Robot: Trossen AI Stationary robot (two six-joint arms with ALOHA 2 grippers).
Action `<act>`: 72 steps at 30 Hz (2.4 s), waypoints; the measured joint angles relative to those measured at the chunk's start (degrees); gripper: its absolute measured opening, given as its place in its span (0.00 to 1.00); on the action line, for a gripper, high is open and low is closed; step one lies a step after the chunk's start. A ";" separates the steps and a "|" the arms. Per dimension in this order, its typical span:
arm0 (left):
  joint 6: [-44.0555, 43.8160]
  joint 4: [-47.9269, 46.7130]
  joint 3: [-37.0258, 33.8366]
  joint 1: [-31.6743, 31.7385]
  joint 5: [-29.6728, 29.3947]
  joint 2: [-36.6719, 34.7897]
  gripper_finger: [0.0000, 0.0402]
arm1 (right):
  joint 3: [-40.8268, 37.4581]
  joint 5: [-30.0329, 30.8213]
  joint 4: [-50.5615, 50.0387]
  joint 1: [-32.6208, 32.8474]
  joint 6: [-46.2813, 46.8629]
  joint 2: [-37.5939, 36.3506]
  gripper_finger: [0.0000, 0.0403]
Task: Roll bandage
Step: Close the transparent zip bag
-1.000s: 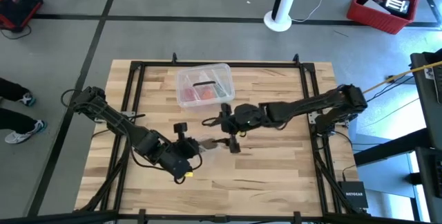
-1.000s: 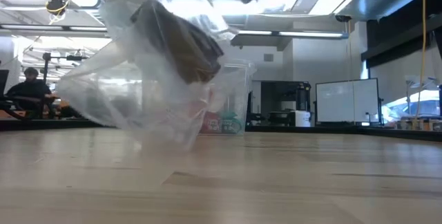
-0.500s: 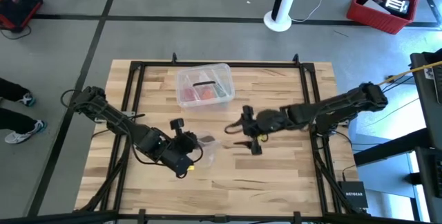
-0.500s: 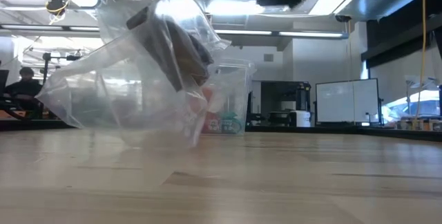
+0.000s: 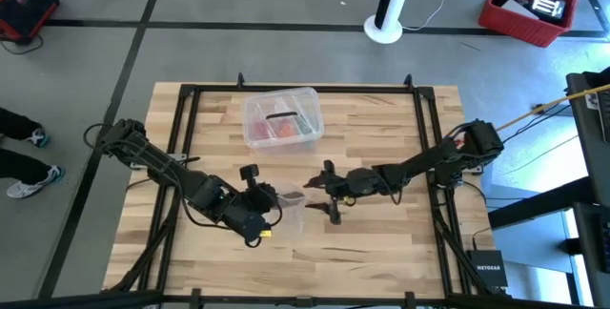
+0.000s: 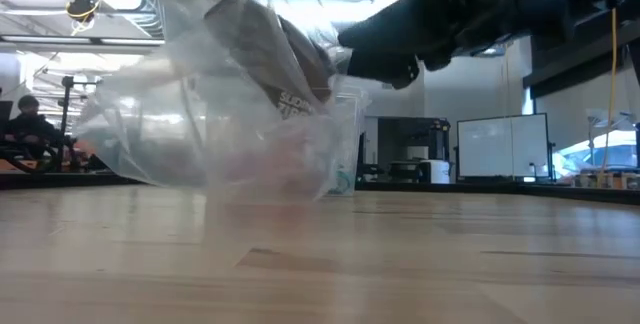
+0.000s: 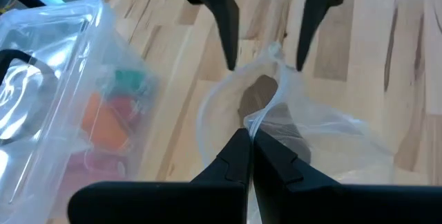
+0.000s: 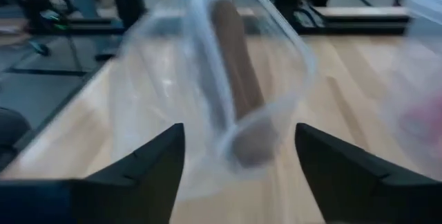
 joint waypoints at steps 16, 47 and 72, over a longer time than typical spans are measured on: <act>4.63 2.56 0.00 -1.11 0.32 0.02 0.00 | 0.58 1.00 -0.82 0.15 -3.61 0.18 0.03; -16.12 -5.78 -2.77 -5.12 3.97 -0.79 0.38 | 2.94 6.96 -26.21 0.55 -15.72 -17.00 0.00; -8.71 62.45 -38.86 -7.99 -5.45 -4.66 0.38 | 2.94 8.05 -26.28 0.53 -15.08 -16.98 0.00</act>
